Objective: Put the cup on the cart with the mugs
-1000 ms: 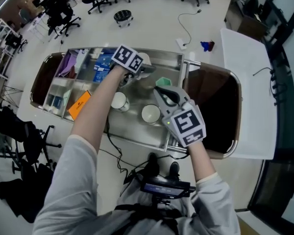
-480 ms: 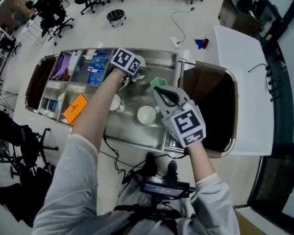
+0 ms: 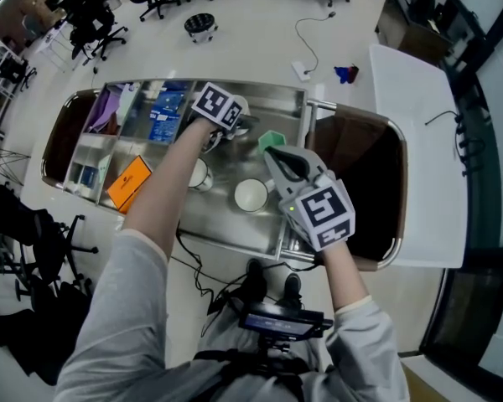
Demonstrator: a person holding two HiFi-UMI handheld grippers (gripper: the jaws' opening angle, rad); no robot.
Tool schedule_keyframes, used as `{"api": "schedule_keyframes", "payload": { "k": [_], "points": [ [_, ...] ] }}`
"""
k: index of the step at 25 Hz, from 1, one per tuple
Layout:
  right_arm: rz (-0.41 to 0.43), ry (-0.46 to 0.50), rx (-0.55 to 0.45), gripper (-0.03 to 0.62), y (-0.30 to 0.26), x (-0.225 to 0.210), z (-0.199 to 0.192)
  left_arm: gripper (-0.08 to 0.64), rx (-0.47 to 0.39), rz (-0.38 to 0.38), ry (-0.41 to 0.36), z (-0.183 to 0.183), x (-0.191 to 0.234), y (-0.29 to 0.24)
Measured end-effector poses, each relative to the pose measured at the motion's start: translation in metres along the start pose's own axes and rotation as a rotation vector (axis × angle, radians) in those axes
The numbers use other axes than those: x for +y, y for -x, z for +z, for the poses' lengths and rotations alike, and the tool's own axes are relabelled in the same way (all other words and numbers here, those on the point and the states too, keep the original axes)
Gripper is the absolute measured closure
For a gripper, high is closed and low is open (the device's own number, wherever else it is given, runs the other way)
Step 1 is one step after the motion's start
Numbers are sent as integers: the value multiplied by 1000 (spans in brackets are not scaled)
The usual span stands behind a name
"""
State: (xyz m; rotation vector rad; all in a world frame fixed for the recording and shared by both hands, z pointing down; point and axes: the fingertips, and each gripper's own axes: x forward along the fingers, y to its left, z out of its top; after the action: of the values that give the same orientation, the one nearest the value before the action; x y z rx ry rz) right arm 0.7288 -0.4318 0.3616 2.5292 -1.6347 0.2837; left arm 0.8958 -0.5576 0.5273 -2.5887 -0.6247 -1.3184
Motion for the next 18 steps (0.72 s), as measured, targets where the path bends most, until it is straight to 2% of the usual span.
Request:
{"api": "schedule_keyframes", "payload": {
  "k": [1, 9, 15, 18],
  "points": [
    [-3, -5, 1, 583, 0, 0, 1, 13, -1, 5, -3, 1, 1, 2],
    [-11, -14, 9, 583, 4, -3, -3, 11, -7, 31, -39, 3, 2, 24],
    [-23, -19, 8, 583, 20, -7, -3, 11, -72, 71, -76, 19, -16, 68],
    [-18, -17, 13, 583, 29, -5, -2, 20, -95, 115, -112, 18, -27, 101]
  ]
}}
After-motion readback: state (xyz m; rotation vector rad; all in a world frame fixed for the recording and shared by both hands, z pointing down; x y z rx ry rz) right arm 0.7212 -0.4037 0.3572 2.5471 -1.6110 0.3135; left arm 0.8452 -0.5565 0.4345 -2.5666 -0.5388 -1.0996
